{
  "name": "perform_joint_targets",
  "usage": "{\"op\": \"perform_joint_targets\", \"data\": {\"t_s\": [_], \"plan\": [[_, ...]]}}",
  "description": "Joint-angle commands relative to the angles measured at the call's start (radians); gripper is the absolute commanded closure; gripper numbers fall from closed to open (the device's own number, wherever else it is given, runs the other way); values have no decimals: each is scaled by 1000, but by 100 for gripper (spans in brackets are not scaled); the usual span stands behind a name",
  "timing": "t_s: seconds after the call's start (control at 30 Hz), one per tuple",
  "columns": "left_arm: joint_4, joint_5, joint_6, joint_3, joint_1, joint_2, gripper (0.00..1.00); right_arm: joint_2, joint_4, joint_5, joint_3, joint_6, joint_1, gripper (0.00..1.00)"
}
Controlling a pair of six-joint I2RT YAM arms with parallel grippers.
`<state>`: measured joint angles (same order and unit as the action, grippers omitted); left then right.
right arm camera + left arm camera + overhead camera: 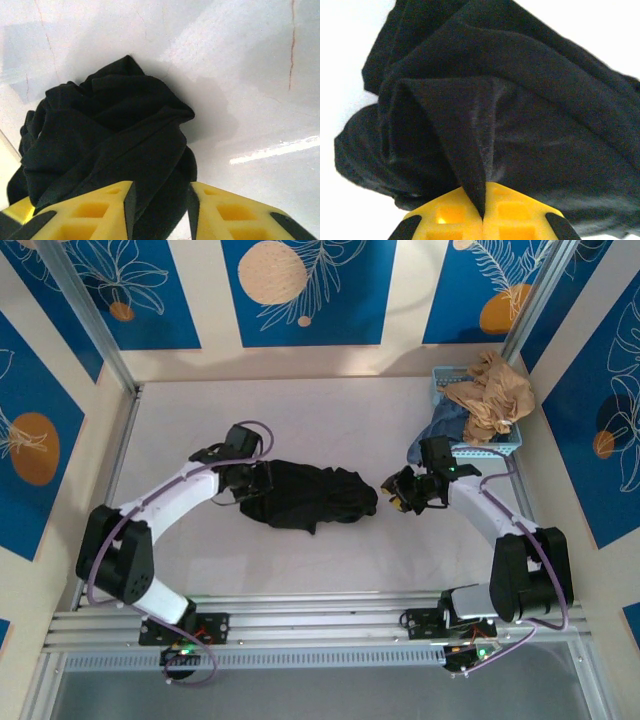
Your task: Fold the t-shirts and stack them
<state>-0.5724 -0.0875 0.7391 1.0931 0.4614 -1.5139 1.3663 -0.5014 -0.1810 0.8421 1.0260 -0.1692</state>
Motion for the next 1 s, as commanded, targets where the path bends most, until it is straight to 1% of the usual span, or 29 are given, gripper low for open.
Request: {"op": "perform_joint_targets", "data": {"t_s": [0.0, 0.13, 0.23, 0.33, 0.4, 0.43, 0.5, 0.57, 0.6, 0.67, 0.77, 0.97], "plan": [[-90, 30, 21, 65, 10, 90, 100, 39, 40, -62, -16, 37, 6, 60], [-152, 113, 34, 84, 8, 187, 100, 75, 110, -116, -9, 171, -5, 49], [-153, 130, 49, 75, 6, 244, 100, 109, 135, -130, -1, 275, -28, 44], [-146, 124, 63, 70, 6, 268, 100, 167, 173, -146, 5, 353, -55, 43], [-137, 125, 73, 67, 6, 279, 100, 211, 210, -165, 11, 398, -72, 44], [-136, 128, 77, 69, 6, 285, 100, 229, 215, -169, 21, 414, -79, 49], [-133, 141, 80, 83, 5, 297, 100, 240, 184, -152, 49, 420, -83, 68], [-130, 160, 76, 114, -2, 308, 100, 207, 140, -83, 96, 384, -86, 92], [-131, 165, 71, 135, -8, 309, 100, 185, 119, -47, 123, 356, -87, 100], [-131, 169, 56, 197, -33, 304, 100, 140, 65, 33, 216, 272, -91, 100], [-130, 157, 37, 321, -88, 275, 100, 104, 7, 111, 387, 131, -97, 100], [-99, 138, -8, 625, -198, 207, 100, 96, -41, 161, 711, -74, -105, 100]]}}
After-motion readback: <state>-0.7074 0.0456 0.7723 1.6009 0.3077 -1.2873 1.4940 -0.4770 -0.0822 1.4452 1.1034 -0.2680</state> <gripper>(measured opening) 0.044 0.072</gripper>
